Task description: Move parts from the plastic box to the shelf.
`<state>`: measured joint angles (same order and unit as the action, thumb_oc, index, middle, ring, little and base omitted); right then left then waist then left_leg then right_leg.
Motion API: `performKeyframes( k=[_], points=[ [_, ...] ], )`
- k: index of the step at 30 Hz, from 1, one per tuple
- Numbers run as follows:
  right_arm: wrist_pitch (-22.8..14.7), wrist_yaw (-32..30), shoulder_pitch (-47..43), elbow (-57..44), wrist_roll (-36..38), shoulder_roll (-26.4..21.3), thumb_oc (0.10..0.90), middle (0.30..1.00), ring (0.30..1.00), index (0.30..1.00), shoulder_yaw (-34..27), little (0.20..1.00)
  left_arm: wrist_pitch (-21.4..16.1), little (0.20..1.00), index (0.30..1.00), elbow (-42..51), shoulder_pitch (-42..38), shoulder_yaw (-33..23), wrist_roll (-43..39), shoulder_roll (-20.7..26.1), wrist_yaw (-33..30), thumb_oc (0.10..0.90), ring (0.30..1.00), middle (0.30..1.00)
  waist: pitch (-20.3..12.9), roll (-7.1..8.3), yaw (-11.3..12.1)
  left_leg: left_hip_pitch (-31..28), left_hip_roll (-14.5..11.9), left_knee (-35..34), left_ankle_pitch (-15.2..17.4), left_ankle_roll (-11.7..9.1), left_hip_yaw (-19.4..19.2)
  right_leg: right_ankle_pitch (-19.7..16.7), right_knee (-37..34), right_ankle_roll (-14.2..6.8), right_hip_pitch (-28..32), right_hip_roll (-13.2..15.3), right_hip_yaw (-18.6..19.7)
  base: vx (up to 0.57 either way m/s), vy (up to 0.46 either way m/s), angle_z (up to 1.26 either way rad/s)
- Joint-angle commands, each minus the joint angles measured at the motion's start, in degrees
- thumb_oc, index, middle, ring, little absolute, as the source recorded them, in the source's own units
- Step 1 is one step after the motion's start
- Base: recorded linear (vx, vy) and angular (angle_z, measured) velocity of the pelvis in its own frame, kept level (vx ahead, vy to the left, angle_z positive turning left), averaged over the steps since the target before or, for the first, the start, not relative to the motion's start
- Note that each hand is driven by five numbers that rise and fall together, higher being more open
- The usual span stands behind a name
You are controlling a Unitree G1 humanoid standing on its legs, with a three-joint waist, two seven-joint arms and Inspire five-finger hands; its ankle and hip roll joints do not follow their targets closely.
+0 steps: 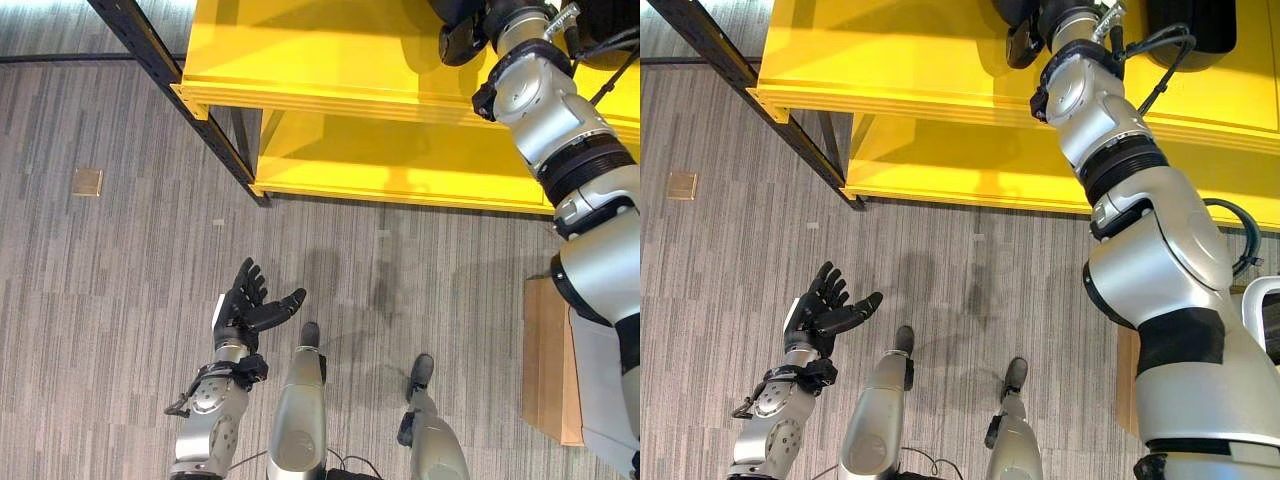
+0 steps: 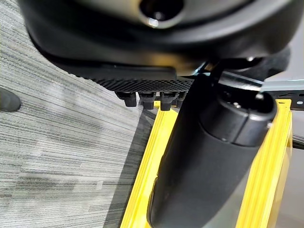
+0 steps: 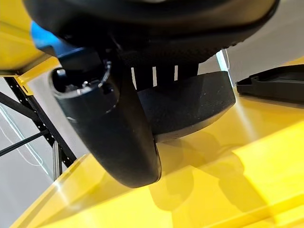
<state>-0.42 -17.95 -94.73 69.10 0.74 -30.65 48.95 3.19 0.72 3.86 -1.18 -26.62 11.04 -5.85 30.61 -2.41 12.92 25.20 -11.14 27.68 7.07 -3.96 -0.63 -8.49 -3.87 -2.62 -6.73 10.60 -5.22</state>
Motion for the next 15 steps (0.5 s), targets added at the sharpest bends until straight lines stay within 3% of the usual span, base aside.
performKeyframes(
  k=[1, 13, 14, 15],
  points=[
    [-2.1, -5.8, -16.3, -0.4, 1.0, 1.1, 0.400, 0.300, 0.300, 0.300, 2.5, 0.300, -5.7, 1.000, 1.000, 10.1, 2.0, 1.5, -0.5, 2.2, 0.1, 0.900, 1.000, 1.000, -0.8, -2.27, 0.7, -4.2, -5.8, -13.8, -10.7, -3.3, 1.5, 1.5, 3.5, 0.8, 12.2, 4.9, -0.8, 0.00, 0.000, 0.00],
    [-2.3, -4.6, -16.6, -1.1, -0.1, 1.6, 0.400, 0.300, 0.300, 0.300, 5.4, 0.300, -5.8, 1.000, 1.000, 9.8, 2.0, 1.2, -0.5, 2.1, 0.1, 0.900, 1.000, 1.000, -0.8, -1.85, 1.2, -3.4, -5.8, -13.3, -10.6, -3.3, 1.7, 1.3, 3.1, 0.9, 12.6, 4.7, -1.2, 0.00, 0.000, 0.00],
    [-2.5, -4.3, -16.4, -1.6, 0.0, 1.5, 0.553, 0.514, 0.514, 0.514, 5.4, 0.514, -5.8, 1.000, 1.000, 9.8, 2.0, 1.2, -0.4, 2.1, 0.1, 0.900, 1.000, 1.000, -0.8, -1.84, 1.2, -3.4, -5.7, -13.3, -10.6, -3.3, 1.7, 1.2, 3.1, 0.9, 12.6, 4.6, -1.1, 0.00, 0.000, 0.00],
    [-2.6, -4.1, -16.0, -3.1, -0.2, 1.2, 0.900, 1.000, 1.000, 1.000, 5.7, 1.000, -5.8, 1.000, 1.000, 9.7, 1.9, 1.2, -0.4, 2.1, 0.2, 0.900, 1.000, 1.000, -0.8, -1.74, 1.3, -3.3, -5.7, -13.2, -10.6, -3.3, 1.7, 1.2, 3.0, 0.9, 12.7, 4.6, -1.1, 0.00, 0.000, 0.00]
  ],
)
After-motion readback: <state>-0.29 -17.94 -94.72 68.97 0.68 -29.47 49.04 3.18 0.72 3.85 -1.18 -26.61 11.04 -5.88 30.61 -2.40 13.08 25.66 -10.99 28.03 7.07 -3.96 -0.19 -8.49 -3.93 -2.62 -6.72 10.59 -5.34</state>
